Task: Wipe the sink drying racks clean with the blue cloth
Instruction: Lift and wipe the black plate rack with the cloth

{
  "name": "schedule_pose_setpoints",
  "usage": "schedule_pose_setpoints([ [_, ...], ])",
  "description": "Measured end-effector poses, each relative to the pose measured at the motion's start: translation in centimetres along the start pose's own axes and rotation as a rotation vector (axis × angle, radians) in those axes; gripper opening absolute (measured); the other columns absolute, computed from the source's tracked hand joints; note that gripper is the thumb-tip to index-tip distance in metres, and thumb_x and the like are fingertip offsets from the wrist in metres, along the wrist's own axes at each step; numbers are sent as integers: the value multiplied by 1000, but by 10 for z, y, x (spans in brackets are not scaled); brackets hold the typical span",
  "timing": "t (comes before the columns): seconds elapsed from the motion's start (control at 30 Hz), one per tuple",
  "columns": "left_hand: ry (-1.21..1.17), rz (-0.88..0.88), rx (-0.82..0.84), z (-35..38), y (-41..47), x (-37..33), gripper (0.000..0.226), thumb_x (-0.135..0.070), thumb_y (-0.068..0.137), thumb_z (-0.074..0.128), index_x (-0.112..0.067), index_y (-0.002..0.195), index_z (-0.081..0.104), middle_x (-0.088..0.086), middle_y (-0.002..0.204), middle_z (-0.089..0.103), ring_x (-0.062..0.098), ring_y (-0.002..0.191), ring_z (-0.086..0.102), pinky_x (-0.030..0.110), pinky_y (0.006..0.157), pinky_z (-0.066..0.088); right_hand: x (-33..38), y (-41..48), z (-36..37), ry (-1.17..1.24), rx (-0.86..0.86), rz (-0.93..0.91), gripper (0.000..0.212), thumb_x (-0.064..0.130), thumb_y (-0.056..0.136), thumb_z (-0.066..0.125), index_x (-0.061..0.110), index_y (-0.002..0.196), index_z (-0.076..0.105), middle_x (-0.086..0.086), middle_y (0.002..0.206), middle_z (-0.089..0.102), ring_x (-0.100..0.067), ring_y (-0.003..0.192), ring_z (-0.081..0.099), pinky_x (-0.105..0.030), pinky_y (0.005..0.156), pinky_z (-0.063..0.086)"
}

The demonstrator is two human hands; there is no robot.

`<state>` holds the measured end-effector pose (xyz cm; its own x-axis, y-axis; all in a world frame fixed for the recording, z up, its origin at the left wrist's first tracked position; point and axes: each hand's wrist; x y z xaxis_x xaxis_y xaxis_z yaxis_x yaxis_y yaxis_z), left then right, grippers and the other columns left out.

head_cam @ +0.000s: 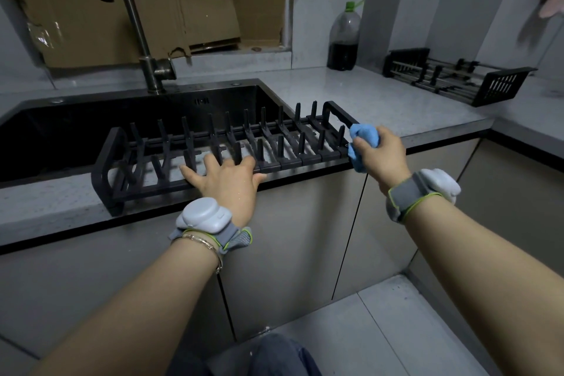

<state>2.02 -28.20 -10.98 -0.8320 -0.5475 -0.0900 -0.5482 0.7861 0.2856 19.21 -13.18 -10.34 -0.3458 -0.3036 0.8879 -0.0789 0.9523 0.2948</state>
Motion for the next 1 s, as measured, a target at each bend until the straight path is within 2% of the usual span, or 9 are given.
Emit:
schedule_pose_setpoints([
  [0.07, 2, 0, -4, 0, 1, 1, 38, -52, 95, 37, -26, 118, 54, 4, 116, 60, 32, 123, 31, 66, 107, 13, 10, 5, -7, 245, -80, 120, 18, 18, 93, 50, 13, 76, 53, -13, 87, 56, -28, 80, 58, -38, 70, 52],
  [0.13, 9, 3, -3, 1, -1, 2, 39, -52, 95, 37, -26, 118, 54, 4, 116, 60, 33, 123, 30, 66, 107, 13, 21, 6, -16, 206, -176, 2, 17, 16, 93, 49, 13, 77, 52, -17, 89, 58, -28, 85, 58, -42, 79, 48],
  [0.2, 4, 4, -8, 3, -1, 1, 39, -51, 95, 37, -26, 119, 54, 5, 117, 59, 33, 124, 30, 66, 107, 13, 31, 7, -17, 89, -94, -220, 4, 15, 92, 51, 13, 91, 54, -12, 95, 58, -22, 90, 56, -32, 79, 46],
  [0.33, 3, 4, -3, 2, -1, 1, 38, -51, 95, 37, -25, 118, 54, 5, 117, 59, 33, 124, 29, 67, 106, 11, 34, 9, -1, -554, 286, -498, 36, 14, 87, 58, 12, 122, 53, -11, 117, 57, -28, 113, 47, -34, 93, 38],
  [0.4, -1, 9, -1, 2, -1, 0, 38, -50, 95, 37, -25, 118, 54, 5, 116, 59, 34, 124, 29, 67, 106, 10, 33, 11, 3, -767, 264, -545, 38, 12, 84, 60, 15, 122, 53, -11, 120, 57, -30, 117, 42, -36, 92, 33],
  [0.67, 9, 9, 0, 2, -3, 1, 38, -50, 95, 37, -24, 117, 54, 5, 115, 59, 34, 124, 29, 68, 106, 8, 39, 12, 4, -890, 222, -467, 35, 20, 83, 62, 18, 117, 55, -17, 111, 48, -35, 111, 38, -30, 80, 26],
  [0.83, 13, 10, -4, 2, -3, 1, 38, -50, 95, 37, -24, 116, 55, 5, 115, 59, 34, 124, 29, 68, 105, 11, 26, 14, 5, -646, 140, -419, 22, 25, 78, 66, 18, 99, 63, -15, 97, 58, -34, 99, 49, -31, 79, 35],
  [0.9, 13, 9, -1, 0, -2, 0, 38, -50, 95, 37, -24, 116, 55, 5, 115, 59, 34, 124, 29, 67, 105, 12, 22, 11, 12, -398, 86, -350, 8, 20, 76, 66, 15, 82, 63, -12, 80, 61, -30, 82, 56, -35, 71, 44],
  [1.0, 7, 7, 5, -1, -2, 0, 38, -51, 95, 37, -25, 116, 54, 5, 114, 60, 33, 123, 30, 67, 106, 13, 32, 9, 15, 121, -71, -47, 17, 14, 80, 65, 19, 69, 52, -5, 74, 56, -20, 72, 54, -40, 72, 50],
])
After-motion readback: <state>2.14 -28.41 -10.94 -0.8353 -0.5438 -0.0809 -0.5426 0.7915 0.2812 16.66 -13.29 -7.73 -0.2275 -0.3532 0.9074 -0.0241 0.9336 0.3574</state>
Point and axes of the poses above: each hand's wrist, its own y-axis towards the middle knuckle, its own z-axis out of the palm, x = y × z
